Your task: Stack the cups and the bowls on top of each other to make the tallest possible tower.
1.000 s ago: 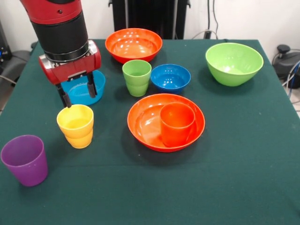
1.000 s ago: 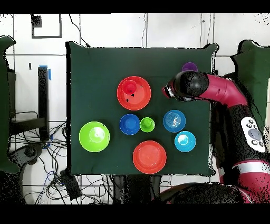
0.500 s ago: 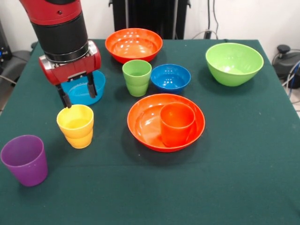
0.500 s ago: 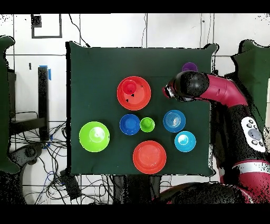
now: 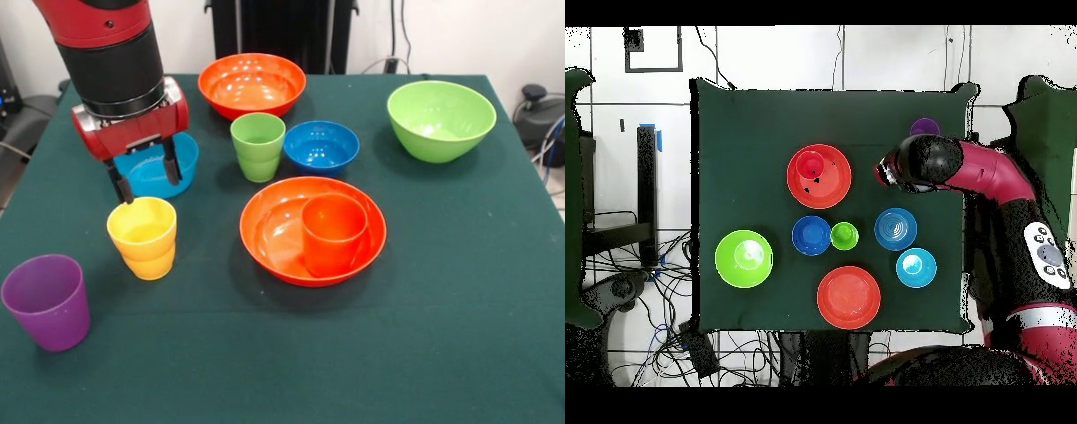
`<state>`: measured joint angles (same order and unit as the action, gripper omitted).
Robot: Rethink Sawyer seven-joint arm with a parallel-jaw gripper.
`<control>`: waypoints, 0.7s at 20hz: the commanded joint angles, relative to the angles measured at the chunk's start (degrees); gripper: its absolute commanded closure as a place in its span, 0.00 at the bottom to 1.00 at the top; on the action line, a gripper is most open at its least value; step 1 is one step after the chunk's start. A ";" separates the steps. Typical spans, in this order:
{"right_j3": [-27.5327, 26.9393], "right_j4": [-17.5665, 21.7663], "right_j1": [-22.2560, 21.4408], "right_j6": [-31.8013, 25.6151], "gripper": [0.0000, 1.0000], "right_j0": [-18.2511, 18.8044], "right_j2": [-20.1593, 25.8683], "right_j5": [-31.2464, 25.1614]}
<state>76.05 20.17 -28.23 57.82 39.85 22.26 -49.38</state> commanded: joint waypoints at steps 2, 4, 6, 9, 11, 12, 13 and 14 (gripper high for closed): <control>4.41 2.32 4.19 -3.67 0.00 0.98 4.48 5.19; 4.60 2.56 4.25 -3.52 0.00 1.12 4.74 5.97; 4.87 2.78 4.41 -3.37 0.00 1.23 5.06 7.03; 5.07 2.61 4.71 -3.34 0.00 1.34 5.45 7.39; 5.27 2.35 4.66 -3.27 0.00 1.36 5.48 7.06; 5.38 2.26 4.60 -3.19 0.00 1.37 5.46 6.95; 5.46 2.14 4.58 -3.10 0.00 1.39 5.51 6.89; 5.60 2.12 4.50 -2.97 0.00 1.38 5.54 6.99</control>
<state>77.40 20.28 -27.75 57.82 41.68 23.85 -44.69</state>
